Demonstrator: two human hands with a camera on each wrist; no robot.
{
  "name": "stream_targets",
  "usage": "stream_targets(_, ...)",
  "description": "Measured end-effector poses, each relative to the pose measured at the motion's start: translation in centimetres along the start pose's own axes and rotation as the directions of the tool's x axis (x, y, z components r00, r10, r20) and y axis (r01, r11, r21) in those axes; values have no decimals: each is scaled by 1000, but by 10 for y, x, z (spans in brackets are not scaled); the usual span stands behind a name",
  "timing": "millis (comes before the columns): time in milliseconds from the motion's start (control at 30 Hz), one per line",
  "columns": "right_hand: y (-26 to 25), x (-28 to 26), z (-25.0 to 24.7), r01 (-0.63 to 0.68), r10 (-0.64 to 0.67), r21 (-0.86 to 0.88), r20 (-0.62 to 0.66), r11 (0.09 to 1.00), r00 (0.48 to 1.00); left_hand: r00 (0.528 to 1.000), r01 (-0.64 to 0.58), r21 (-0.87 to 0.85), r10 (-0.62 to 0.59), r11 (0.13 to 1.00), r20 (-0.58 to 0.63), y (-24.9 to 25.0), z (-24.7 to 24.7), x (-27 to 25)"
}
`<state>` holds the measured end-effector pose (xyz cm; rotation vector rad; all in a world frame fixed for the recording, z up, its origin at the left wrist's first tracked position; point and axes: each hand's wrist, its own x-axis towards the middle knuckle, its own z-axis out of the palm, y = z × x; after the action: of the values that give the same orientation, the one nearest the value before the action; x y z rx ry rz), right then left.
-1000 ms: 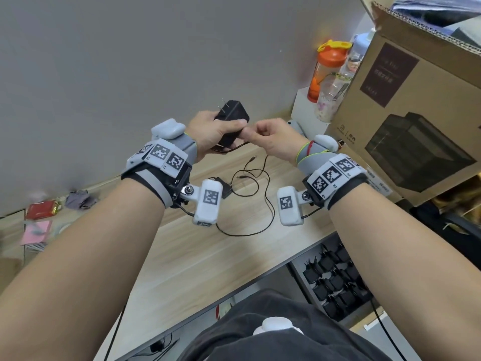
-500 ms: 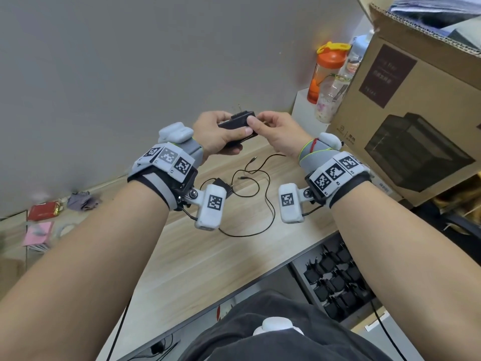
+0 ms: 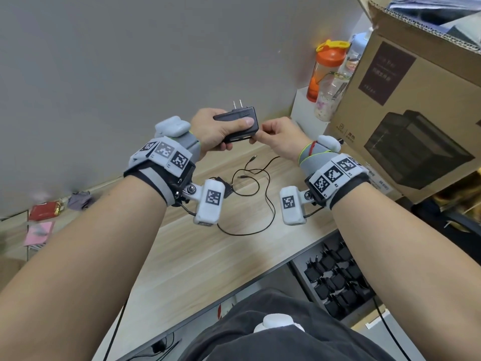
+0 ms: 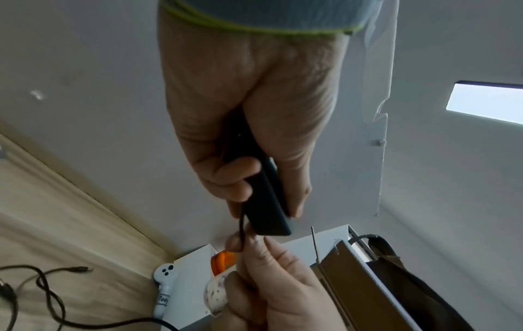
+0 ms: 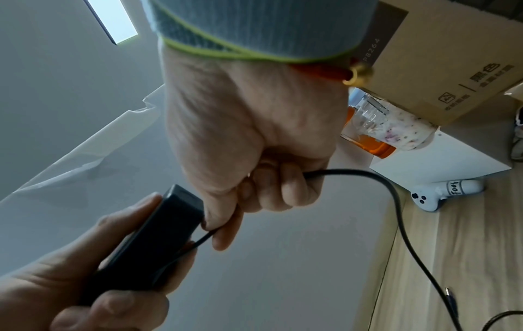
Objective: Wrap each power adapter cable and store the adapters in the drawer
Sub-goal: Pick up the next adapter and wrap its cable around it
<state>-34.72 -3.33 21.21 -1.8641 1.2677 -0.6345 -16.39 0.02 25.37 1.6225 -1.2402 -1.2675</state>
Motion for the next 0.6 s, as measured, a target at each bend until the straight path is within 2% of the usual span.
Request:
stream_targets(167,0,-1,-2,-7,5,42,40,999,999,989,-10,42,16,999,-149,0,0,3)
stream_targets(467,-2,0,-6,-4,2,25,45,1000,999,986,22,229,17,973,-168,4,-3,3)
stream_targets(600,-1,5,-10,19,-19,1,29,1000,999,995,33,313,-1,949,-101,0,-2,2)
